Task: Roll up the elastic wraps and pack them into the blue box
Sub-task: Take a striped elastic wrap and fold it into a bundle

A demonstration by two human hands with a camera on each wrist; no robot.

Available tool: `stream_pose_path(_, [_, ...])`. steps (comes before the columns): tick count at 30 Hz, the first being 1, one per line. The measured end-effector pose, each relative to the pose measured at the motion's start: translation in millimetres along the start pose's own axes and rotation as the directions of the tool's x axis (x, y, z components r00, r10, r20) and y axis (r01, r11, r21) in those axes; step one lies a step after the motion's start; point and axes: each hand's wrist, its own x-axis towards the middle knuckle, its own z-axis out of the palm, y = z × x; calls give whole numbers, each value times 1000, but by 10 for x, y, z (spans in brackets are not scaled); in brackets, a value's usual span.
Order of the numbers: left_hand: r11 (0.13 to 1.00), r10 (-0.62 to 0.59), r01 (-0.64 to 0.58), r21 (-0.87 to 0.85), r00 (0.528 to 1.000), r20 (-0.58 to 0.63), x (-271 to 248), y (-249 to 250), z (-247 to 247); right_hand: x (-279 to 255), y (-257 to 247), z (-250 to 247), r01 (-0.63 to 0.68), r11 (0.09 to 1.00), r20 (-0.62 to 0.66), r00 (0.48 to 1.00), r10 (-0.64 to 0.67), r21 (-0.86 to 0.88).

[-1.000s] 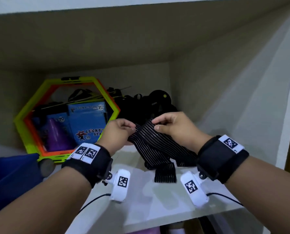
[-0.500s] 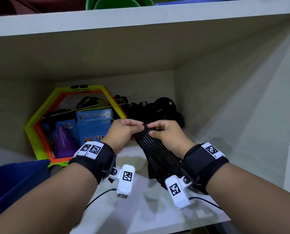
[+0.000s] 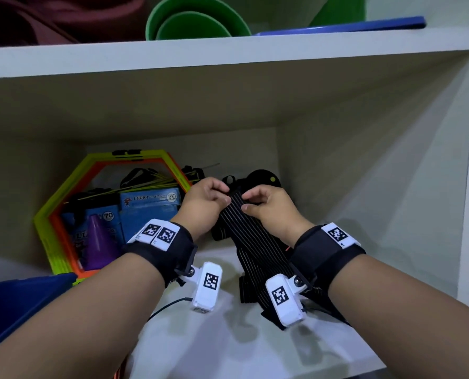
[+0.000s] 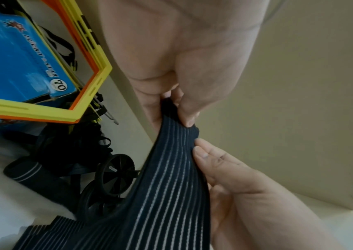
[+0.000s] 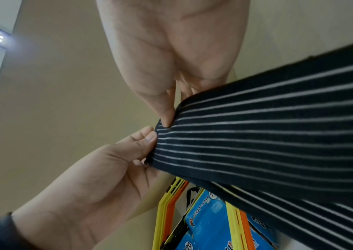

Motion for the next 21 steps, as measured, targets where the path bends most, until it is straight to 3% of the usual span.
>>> stream_pose_path(6, [996,90,-88,23,987,-132,262,264,-62,54,-31,-74,30,997,72,997,-24,-73])
stream_pose_path(9, [991,48,-67,-115,986,-162,324,347,-69,88,-3,-85,16,999,16,1000,-16,-36])
stream_pose_path(11, [953,-18,-18,-301,993,-118,302,347,-9,129,-8,-87,-6,1000,-86,996,8,25])
stream_pose_path(13, [943,-45,19,-333,996,-72,237,304,65,183,-28,-107,-14,996,-151,988,26,83])
stream_pose_path(18, [937,-33,57,-345,997,76,111,206,187,265,-96,-128,-50,980,-118,990,74,192])
stream_pose_path(21, [889,-67,87,-449,996,61,160,242,241,296,-153,-72,-72,980,-64,994,86,187])
